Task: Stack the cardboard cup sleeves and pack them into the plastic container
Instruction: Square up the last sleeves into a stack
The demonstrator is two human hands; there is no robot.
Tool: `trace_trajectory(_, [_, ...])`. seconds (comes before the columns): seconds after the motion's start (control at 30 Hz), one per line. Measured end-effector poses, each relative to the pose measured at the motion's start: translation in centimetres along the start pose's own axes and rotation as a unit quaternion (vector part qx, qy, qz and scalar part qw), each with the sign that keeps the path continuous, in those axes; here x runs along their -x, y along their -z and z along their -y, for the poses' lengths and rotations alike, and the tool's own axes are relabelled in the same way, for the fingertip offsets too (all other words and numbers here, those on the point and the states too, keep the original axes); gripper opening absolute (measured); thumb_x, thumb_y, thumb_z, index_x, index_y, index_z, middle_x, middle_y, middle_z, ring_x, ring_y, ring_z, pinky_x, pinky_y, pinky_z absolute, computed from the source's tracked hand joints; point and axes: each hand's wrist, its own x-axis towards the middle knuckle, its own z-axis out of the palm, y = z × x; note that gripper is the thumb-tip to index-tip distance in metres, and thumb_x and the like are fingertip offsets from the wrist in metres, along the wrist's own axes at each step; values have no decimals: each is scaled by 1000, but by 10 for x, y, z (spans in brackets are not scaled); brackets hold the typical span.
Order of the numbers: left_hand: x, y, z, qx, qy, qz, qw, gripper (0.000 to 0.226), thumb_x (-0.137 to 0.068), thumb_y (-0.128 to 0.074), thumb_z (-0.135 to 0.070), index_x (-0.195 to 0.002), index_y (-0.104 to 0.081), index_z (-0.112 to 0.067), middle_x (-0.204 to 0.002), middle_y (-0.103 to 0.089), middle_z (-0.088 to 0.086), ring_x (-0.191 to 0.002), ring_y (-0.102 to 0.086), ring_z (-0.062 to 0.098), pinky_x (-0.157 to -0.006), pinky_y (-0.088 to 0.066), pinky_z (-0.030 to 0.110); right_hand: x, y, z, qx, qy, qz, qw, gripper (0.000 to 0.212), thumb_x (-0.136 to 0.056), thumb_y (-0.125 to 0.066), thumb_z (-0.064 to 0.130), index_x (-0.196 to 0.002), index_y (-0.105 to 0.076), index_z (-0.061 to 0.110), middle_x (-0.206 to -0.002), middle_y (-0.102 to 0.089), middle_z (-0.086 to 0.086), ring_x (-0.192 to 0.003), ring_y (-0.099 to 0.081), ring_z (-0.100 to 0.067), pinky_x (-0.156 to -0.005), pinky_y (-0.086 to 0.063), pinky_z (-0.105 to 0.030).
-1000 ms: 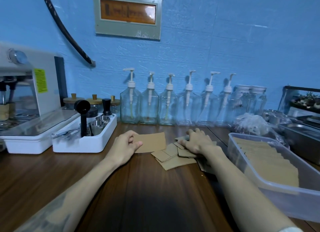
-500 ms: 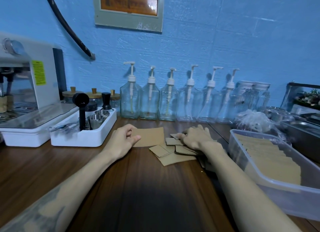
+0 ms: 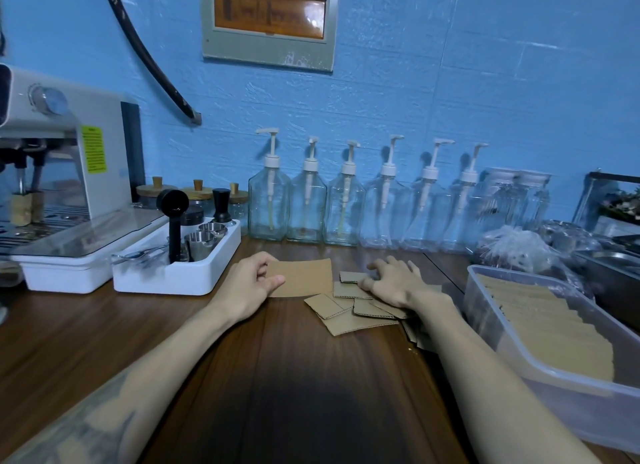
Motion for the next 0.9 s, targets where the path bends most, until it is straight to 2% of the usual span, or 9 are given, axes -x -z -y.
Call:
trace_trajectory(0.1, [0, -1, 0, -1, 4, 7, 1000, 13, -90, -70, -21, -97, -60, -27, -73, -58, 7, -72, -52, 16, -74, -46, 36, 1, 0, 0, 3, 6, -12, 1000, 62, -87, -47, 58, -139, -48, 26, -142, -38, -11, -136, -31, -30, -119, -10, -47])
trace_trajectory(0.3, [1, -2, -1, -4, -2, 8, 1000, 12, -91, -70, -21, -101, -63, -21, -77, -62, 14, -73, -55, 30, -74, -48, 39, 6, 8, 3, -35, 8, -40, 999, 65, -80, -66, 55, -136, -51, 25, -137, -38, -10, -131, -31, -30, -110, -24, -43])
trace_trajectory(0.4, [2, -1, 0, -8, -2, 5, 1000, 12, -91, -70, -22, -100, -62, -22, -74, -59, 5, -72, -54, 21, -72, -45, 33, 8, 11, 10, -59, 25, -62, 996, 66, -76, -74, 47, -133, -49, 27, -134, -48, -4, -127, -38, -25, -104, -26, -40])
trace_trajectory(0.5, [3, 0, 0, -7, -1, -3, 1000, 13, -90, -70, -23, -97, -60, -28, -77, -61, -6, -79, -56, 14, -70, -42, 21, 12, 15, 18, -70, 35, -70, 994, 65, -75, -78, 38, -133, -50, 29, -133, -56, 1, -127, -44, -22, -102, -26, -39])
trace_trajectory(0.63, [2, -1, -2, -5, 1, 0, 1000, 14, -91, -70, -23, -97, -60, -29, -80, -61, 2, -81, -55, 18, -72, -43, 23, 17, 22, 21, -118, 34, -100, 987, 36, -90, -65, 27, -126, -59, 31, -123, -64, 2, -125, -48, -22, -89, -22, -34])
trace_trajectory(0.7, [2, -1, -2, 2, 1, 2, 1000, 14, -91, -69, -20, -97, -60, -28, -82, -66, 5, -82, -60, 22, -74, -47, 26, 20, 27, 22, -166, 23, -123, 978, 16, -94, -60, 26, -108, -65, 33, -109, -67, 6, -116, -52, -20, -88, -23, -32])
trace_trajectory(0.77, [2, 0, -2, 13, 0, 1, 1000, 16, -91, -69, -16, -99, -60, -26, -81, -71, -6, -81, -65, 8, -74, -52, 25, 23, 31, 25, -210, 8, -147, 967, 10, -93, -61, 24, -89, -64, 33, -98, -68, 8, -107, -55, -19, -94, -30, -35])
trace_trajectory(0.83, [3, 0, -2, 15, -4, 4, 1000, 20, -90, -70, -14, -101, -60, -28, -79, -71, -13, -77, -65, -3, -70, -49, 19, 24, 34, 28, -299, -7, -169, 939, 11, -91, -64, 17, -86, -65, 27, -91, -70, 5, -99, -60, -21, -96, -39, -39])
trace_trajectory(0.9, [2, 1, -1, 16, -5, 13, 1000, 25, -90, -70, -13, -108, -61, -29, -90, -72, -9, -85, -66, 0, -75, -51, 21, 26, 35, 34, -430, 4, -171, 887, 16, -88, -65, 4, -94, -64, 19, -77, -68, 0, -87, -64, -23, -87, -51, -40])
